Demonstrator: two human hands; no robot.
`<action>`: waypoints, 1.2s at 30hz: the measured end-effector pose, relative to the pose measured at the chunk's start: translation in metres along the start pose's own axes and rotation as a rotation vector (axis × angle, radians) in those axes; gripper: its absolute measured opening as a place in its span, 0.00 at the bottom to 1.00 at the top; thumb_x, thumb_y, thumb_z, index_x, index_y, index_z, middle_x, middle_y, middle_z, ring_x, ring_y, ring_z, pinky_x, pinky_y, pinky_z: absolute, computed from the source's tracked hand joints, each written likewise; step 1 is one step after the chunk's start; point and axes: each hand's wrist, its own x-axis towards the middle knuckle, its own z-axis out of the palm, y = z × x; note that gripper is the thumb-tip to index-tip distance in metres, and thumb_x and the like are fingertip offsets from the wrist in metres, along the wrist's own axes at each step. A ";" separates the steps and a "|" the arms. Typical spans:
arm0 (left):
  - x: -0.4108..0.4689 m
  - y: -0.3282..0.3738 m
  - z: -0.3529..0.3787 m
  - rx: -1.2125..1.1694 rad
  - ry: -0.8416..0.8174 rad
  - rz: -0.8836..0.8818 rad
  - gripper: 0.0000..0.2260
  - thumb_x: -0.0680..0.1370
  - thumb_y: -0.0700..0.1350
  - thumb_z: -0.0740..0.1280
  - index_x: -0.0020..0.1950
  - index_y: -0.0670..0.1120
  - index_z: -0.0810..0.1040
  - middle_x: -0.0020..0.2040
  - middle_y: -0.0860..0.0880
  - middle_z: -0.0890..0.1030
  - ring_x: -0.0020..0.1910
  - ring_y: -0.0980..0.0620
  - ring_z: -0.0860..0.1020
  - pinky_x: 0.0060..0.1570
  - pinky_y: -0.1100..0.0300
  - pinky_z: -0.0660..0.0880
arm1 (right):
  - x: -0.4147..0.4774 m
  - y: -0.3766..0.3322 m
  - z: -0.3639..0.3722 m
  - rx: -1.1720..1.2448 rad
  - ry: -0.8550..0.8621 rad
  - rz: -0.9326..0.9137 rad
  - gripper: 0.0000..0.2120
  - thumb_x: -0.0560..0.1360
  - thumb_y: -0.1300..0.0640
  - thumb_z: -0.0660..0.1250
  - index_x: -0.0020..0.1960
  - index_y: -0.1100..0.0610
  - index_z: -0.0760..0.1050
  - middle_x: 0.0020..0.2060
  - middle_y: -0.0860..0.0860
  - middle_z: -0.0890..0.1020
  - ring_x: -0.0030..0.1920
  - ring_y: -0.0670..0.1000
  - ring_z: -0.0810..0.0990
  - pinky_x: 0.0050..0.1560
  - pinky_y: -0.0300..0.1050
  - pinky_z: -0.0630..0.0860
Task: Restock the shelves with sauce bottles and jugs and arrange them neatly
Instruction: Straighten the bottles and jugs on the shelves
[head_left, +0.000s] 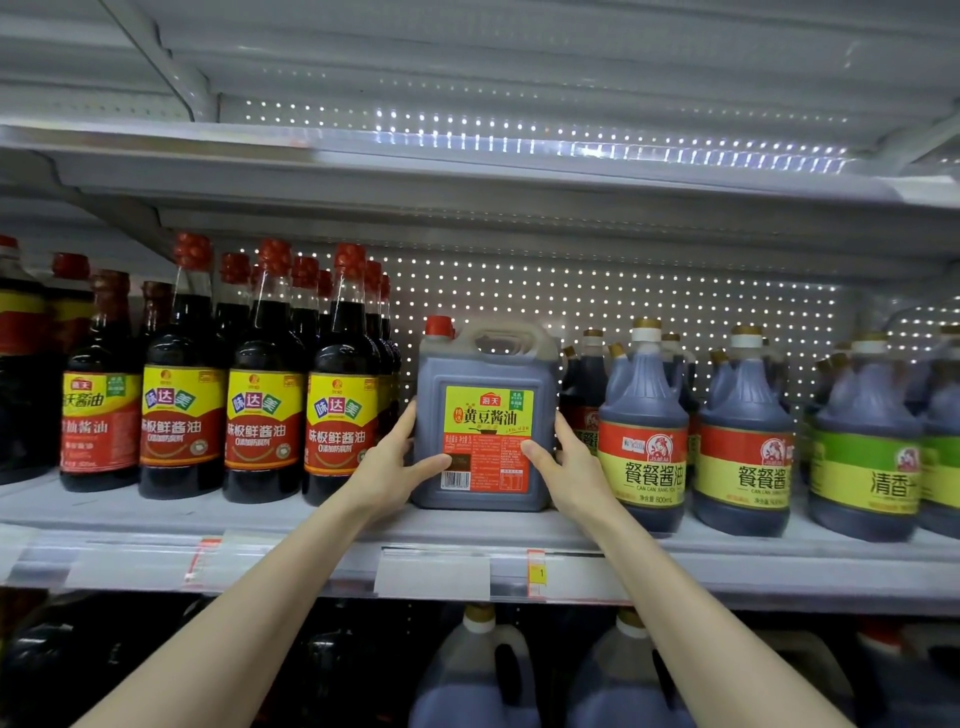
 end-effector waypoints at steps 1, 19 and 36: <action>0.000 -0.001 0.000 0.009 0.001 -0.002 0.36 0.78 0.44 0.67 0.79 0.57 0.48 0.72 0.52 0.68 0.69 0.51 0.68 0.65 0.49 0.72 | 0.000 0.000 0.000 -0.001 0.001 0.001 0.32 0.81 0.51 0.61 0.79 0.49 0.50 0.72 0.51 0.70 0.68 0.53 0.72 0.66 0.52 0.73; 0.002 -0.001 -0.003 -0.012 -0.023 -0.026 0.37 0.79 0.44 0.66 0.78 0.59 0.46 0.72 0.52 0.69 0.70 0.52 0.68 0.66 0.50 0.71 | 0.001 0.000 0.000 0.002 -0.003 0.001 0.32 0.80 0.50 0.62 0.79 0.48 0.50 0.72 0.51 0.69 0.69 0.53 0.71 0.67 0.53 0.72; -0.002 0.003 0.000 -0.004 -0.032 0.001 0.35 0.79 0.43 0.66 0.78 0.57 0.47 0.71 0.52 0.69 0.65 0.56 0.69 0.63 0.56 0.71 | -0.006 -0.007 0.000 -0.028 -0.015 0.031 0.32 0.81 0.50 0.60 0.79 0.48 0.48 0.72 0.51 0.69 0.68 0.52 0.72 0.67 0.52 0.72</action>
